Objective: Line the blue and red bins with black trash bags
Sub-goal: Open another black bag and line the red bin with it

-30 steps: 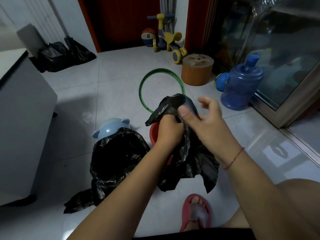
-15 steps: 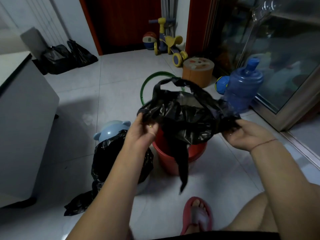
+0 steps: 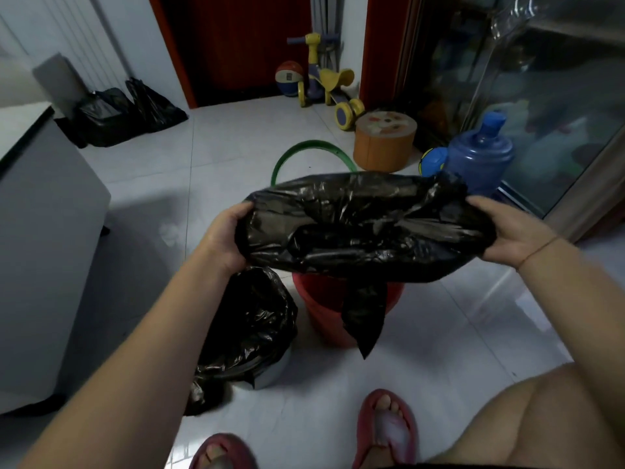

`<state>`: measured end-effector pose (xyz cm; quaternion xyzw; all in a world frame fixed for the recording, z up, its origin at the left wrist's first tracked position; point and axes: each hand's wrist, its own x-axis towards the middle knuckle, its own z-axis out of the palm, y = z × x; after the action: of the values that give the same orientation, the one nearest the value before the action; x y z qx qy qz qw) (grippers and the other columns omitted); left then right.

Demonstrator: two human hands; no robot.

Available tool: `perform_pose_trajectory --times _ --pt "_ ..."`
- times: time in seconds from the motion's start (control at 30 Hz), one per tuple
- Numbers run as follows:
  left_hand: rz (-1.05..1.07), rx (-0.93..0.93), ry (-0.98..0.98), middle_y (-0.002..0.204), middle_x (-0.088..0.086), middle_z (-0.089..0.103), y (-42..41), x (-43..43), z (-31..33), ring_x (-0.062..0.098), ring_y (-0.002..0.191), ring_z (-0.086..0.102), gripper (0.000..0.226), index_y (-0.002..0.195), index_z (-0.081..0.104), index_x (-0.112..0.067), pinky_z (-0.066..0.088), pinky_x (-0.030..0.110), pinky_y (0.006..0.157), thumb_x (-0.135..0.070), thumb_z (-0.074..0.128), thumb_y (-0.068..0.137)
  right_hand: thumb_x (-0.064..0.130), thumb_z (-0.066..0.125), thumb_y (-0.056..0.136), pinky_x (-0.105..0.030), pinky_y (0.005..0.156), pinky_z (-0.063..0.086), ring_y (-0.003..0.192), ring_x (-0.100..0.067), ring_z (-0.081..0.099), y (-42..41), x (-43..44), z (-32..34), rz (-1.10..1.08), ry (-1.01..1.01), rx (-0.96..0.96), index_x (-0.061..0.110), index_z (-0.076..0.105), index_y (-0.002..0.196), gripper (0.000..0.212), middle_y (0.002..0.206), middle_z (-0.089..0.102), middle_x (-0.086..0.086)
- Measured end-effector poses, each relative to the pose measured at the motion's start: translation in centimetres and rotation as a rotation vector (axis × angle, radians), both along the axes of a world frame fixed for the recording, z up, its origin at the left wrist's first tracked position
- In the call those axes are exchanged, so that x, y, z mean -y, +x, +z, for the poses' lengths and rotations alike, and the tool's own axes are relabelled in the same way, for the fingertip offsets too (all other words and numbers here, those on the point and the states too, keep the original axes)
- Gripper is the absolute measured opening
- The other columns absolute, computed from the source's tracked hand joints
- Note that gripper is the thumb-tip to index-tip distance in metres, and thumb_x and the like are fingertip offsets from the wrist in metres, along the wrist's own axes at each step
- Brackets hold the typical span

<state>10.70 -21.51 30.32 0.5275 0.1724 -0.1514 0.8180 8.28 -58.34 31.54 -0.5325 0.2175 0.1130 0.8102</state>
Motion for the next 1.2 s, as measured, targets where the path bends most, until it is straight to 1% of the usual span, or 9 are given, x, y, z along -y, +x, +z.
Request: perform_pose_trajectory --times 0.23,0.37,0.47,0.57,0.7,0.87,0.93,1.03,1.2 --pt "0.021 0.281 -0.013 0.082 0.005 0.076 3.5 -0.6 2.9 0.02 0.076 0.072 0.031 0.089 0.073 -0.013 0.057 0.028 0.064 -0.029 0.047 0.09 0.035 0.063 0.075 -0.031 0.07 0.059 0.091 -0.016 0.072 2.8 -0.2 3.4 -0.011 0.068 0.283 0.019 0.063 0.111 0.04 0.098 0.075 -0.002" --pt "0.037 0.058 0.091 0.066 0.002 0.074 3.0 0.7 -3.0 0.017 0.06 0.07 0.045 0.063 0.077 -0.015 0.055 0.022 0.054 -0.032 0.047 0.091 0.036 0.051 0.088 -0.034 0.086 0.055 0.091 -0.015 0.07 3.4 -1.2 -1.0 0.0 0.017 0.191 0.017 0.06 0.12 0.038 0.101 0.073 -0.001" --pt "0.073 -0.187 0.233 0.087 0.013 0.074 1.8 1.4 -8.5 0.027 0.077 0.071 0.026 0.088 0.074 -0.007 0.057 0.035 0.074 -0.029 0.059 0.087 0.039 0.041 0.095 -0.033 0.08 0.057 0.085 -0.02 0.07 3.1 -2.5 -6.7 0.023 -0.007 0.003 0.012 0.065 0.111 0.04 0.091 0.075 -0.005" --pt "0.065 -0.195 0.51 0.107 0.028 0.065 1.5 1.7 -12.5 0.039 0.096 0.065 0.034 0.102 0.06 0.006 0.052 0.047 0.09 -0.018 0.069 0.08 0.044 0.05 0.089 -0.038 0.083 0.055 0.088 -0.03 0.066 3.1 -3.2 -11.0 0.077 -0.063 -0.161 0.009 0.07 0.104 0.043 0.096 0.071 -0.013" --pt "0.013 0.181 0.879 0.108 0.015 0.042 2.5 2.7 -13.1 0.021 0.079 0.058 0.033 0.088 0.041 -0.011 0.052 0.024 0.07 -0.004 0.069 0.073 0.038 0.065 0.08 -0.043 0.098 0.048 0.096 -0.033 0.063 4.7 -3.4 -13.1 0.012 -0.253 -0.227 0.005 0.063 0.115 0.048 0.113 0.065 -0.02" --pt "-0.32 0.498 1.287 0.143 0.006 0.038 4.0 4.2 -13.4 0.023 0.13 0.037 0.014 0.081 0.061 -0.028 0.029 0.046 0.107 -0.019 0.07 0.075 0.019 0.06 0.072 -0.04 0.095 0.04 0.102 -0.029 0.053 5.8 -4.5 -13.4 -0.426 -1.065 0.141 0.012 0.052 0.104 0.034 0.117 0.05 -0.012" --pt "-0.272 0.62 1.51 0.127 0.009 0.05 4.1 5.0 -13.7 0.031 0.121 0.042 0.017 0.095 0.068 -0.02 0.032 0.044 0.097 -0.019 0.066 0.078 0.014 0.056 0.073 -0.038 0.081 0.046 0.084 -0.023 0.055 5.5 -5.8 -13.6 -0.307 -1.195 0.402 0.018 0.057 0.087 0.015 0.094 0.057 -0.003" --pt "-0.226 0.784 1.515 0.095 0.008 0.059 4.1 6.6 -13.9 0.03 0.092 0.056 0.016 0.095 0.068 -0.012 0.044 0.039 0.077 -0.017 0.058 0.083 0.014 0.053 0.083 -0.032 0.081 0.048 0.085 -0.019 0.06 5.8 -7.5 -15.1 0.048 -1.257 0.394 0.02 0.069 0.084 0.018 0.09 0.067 0.0" --pt "-0.534 0.644 1.59 0.142 0.01 0.042 4.9 8.4 -16.4 0.03 0.131 0.036 0.056 0.139 0.041 -0.013 0.028 0.039 0.108 -0.03 0.052 0.087 0.019 0.047 0.093 -0.044 0.108 0.033 0.123 -0.026 0.048 8.4 -7.9 -17.4 0.11 -1.327 0.37 0.015 0.068 0.11 0.028 0.126 0.061 -0.006"
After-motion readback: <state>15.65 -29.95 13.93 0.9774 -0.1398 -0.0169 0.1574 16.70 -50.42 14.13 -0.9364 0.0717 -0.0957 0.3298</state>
